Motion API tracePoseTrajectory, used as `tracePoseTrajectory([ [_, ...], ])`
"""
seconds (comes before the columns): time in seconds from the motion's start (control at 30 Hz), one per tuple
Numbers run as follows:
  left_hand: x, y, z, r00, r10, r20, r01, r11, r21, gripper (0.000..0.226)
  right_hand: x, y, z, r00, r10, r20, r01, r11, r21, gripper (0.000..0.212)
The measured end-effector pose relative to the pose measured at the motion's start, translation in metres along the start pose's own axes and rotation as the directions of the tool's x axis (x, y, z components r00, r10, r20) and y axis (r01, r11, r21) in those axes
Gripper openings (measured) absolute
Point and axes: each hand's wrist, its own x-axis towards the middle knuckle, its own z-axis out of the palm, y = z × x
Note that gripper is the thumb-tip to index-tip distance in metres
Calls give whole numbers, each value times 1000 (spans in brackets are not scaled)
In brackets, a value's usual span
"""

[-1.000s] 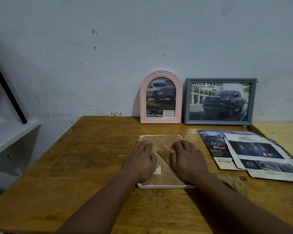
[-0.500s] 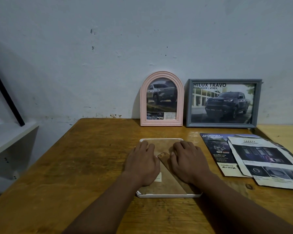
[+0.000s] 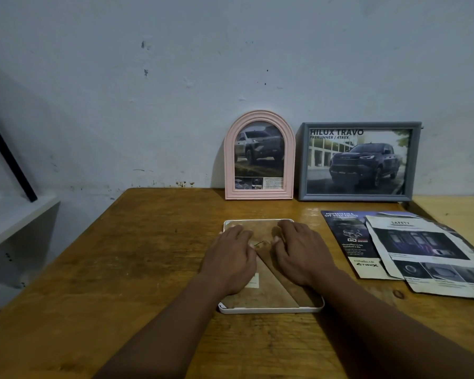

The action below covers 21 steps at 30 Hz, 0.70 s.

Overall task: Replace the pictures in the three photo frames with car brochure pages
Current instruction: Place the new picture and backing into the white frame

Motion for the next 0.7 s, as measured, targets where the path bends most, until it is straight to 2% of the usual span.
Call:
tracePoseTrajectory([
  [0.13,-4,4,1,997,-26,-75,28,999,29,45,-8,-2,-2,989,56,-136,-69,994,-90,45],
  [0.23,-6,6,0,989,-34,-146,43,997,59,42,-10,-4,-2,989,82,-125,-99,985,-140,43],
  [0.37,-3,4,-1,992,-9,-129,23,994,102,41,-9,-4,-2,989,87,-123,-108,979,-171,45],
  [0.47,0,1,-4,996,-2,-90,10,996,87,37,-8,-4,-2,975,171,-142,-196,963,-185,49],
  [0.6,-9,-4,1,999,-2,-45,0,999,-48,38,-7,-6,-4,965,241,-104,-252,961,-112,47],
  [0.7,-12,-3,4,997,20,-73,-24,998,-52,41,-10,-2,-8,950,294,-107,-274,947,168,36],
])
